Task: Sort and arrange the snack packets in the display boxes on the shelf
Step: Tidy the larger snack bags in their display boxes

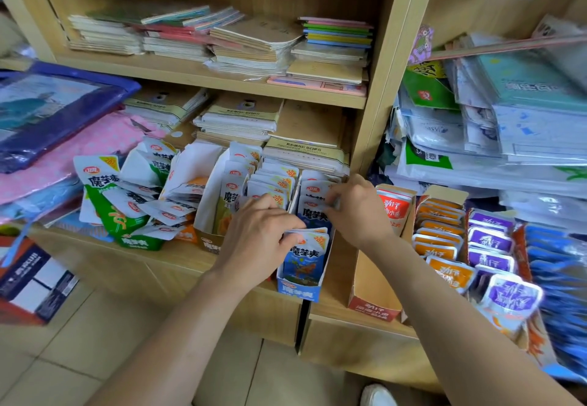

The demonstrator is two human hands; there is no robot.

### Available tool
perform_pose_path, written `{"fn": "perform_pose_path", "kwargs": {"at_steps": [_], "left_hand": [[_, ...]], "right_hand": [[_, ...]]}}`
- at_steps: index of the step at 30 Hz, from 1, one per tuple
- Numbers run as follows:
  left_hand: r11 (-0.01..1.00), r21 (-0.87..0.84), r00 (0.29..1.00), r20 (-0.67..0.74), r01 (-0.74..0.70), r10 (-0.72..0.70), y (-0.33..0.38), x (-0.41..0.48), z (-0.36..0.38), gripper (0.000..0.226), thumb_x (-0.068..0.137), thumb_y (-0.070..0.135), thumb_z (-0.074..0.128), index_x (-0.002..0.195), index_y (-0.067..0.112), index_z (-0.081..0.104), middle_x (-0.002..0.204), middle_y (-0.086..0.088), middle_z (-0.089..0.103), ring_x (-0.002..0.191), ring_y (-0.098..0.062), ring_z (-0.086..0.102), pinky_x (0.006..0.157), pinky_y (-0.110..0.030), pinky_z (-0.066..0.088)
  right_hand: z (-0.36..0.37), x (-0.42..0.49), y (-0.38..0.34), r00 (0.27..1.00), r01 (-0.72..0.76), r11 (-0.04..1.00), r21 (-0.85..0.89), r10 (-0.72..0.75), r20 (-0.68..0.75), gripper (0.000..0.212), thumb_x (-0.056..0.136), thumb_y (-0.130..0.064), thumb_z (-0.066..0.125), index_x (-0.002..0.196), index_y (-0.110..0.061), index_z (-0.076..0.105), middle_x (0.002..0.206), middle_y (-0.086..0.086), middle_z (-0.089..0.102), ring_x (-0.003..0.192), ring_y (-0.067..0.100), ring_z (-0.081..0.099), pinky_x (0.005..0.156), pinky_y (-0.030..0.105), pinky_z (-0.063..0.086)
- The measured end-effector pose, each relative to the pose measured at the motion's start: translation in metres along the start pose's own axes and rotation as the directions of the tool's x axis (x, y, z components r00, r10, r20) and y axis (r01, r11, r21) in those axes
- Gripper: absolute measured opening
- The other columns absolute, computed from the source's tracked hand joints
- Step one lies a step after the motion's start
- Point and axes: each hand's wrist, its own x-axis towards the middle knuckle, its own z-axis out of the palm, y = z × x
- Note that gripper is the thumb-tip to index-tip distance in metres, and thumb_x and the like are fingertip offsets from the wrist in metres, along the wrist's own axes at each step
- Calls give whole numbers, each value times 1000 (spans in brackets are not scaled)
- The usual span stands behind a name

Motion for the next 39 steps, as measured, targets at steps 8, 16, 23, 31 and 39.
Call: {"fn": "perform_pose_path", "kwargs": {"at_steps": [8, 16, 23, 31, 39], "left_hand": [[997, 60, 997, -59, 58, -54, 7, 22, 4, 7, 77, 27, 84, 81, 31, 79, 68, 9, 61, 78, -16, 52, 77, -37, 40], [988, 149, 983, -172, -42, 68, -1, 57, 20, 4, 80, 23, 80, 84, 24, 77, 75, 7, 71, 83, -22, 56, 73, -39, 43], [982, 185, 999, -10, -46, 49, -13, 63, 31, 7, 84, 27, 75, 85, 22, 71, 135, 1, 60, 135, -27, 45, 105, -49, 40], [993, 79, 996, -16, -90, 92, -16, 62, 26, 5, 85, 25, 76, 83, 23, 72, 124, 6, 67, 115, -18, 58, 93, -41, 41], [988, 82, 991, 37, -128, 125, -20, 66, 18, 22, 89, 46, 62, 102, 28, 66, 128, 9, 63, 126, -15, 50, 98, -37, 35]], "right_hand": [[-8, 7, 6, 991, 14, 938, 345, 32, -127, 7, 87, -9, 72, 84, -15, 76, 100, 1, 58, 89, 7, 55, 77, 18, 50], [-14, 9, 12, 988, -135, 714, 688, 150, 38, 15, 97, -9, 60, 90, -13, 73, 85, -2, 72, 78, 4, 65, 68, 18, 51], [-16, 5, 14, 997, -53, 818, 572, 17, 69, 19, 83, -13, 70, 102, -16, 70, 105, -3, 68, 101, 11, 61, 86, 30, 53], [-3, 6, 20, 990, 130, 904, 408, -99, -96, 26, 80, -13, 80, 105, -13, 73, 110, -2, 63, 102, 9, 59, 91, 26, 51], [5, 8, 24, 994, 98, 910, 402, -74, -75, 11, 85, -22, 78, 83, -11, 77, 115, -3, 69, 103, 12, 61, 86, 36, 54]]}}
